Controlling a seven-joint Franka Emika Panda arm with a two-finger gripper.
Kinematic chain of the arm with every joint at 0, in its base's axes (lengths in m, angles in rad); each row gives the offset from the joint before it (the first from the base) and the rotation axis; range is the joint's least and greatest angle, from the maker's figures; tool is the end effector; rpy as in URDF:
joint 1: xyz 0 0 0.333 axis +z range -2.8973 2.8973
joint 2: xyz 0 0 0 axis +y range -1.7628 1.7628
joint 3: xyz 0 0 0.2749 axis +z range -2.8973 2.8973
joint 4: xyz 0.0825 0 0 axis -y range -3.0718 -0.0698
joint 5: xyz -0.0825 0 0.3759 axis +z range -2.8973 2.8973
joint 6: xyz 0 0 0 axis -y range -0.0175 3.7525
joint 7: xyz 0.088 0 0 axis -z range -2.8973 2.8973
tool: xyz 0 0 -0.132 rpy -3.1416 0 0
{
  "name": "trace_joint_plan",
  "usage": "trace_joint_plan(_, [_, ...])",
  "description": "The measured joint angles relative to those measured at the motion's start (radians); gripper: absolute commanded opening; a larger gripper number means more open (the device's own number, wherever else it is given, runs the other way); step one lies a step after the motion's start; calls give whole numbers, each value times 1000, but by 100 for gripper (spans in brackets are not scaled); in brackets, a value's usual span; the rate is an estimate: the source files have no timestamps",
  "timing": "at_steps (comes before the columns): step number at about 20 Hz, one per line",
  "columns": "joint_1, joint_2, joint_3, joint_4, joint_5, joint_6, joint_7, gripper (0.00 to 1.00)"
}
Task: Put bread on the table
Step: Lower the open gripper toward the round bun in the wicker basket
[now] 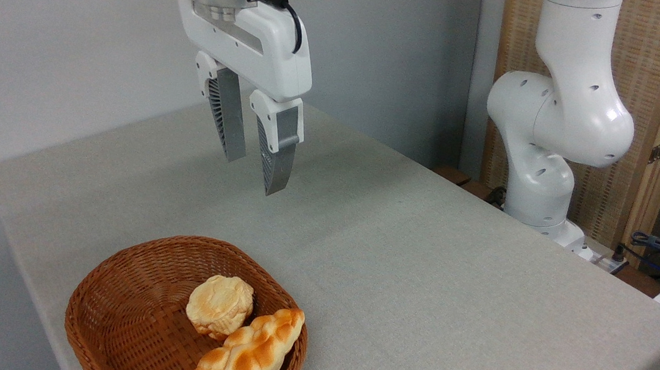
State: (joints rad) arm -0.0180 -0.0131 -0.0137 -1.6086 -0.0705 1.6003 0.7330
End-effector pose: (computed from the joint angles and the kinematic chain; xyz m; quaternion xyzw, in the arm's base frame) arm 0.5448 -0.0264 0.5509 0.9276 -0.3720 0.0143 0.0322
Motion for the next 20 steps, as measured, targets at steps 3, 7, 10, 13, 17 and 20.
trace_joint_plan(3, [0, 0, 0, 0, 0, 0, 0, 100])
trace_joint_plan(7, [0, 0, 0, 0, 0, 0, 0, 100])
trace_joint_plan(10, [0, 0, 0, 0, 0, 0, 0, 100])
trace_joint_plan(13, [0, 11, -3, -2, -1, 48, 0, 100])
trace_joint_plan(17, [0, 54, -7, -71, -1, 295, -2, 100])
trace_joint_plan(20, [0, 87, -7, -118, -1, 401, 1, 100])
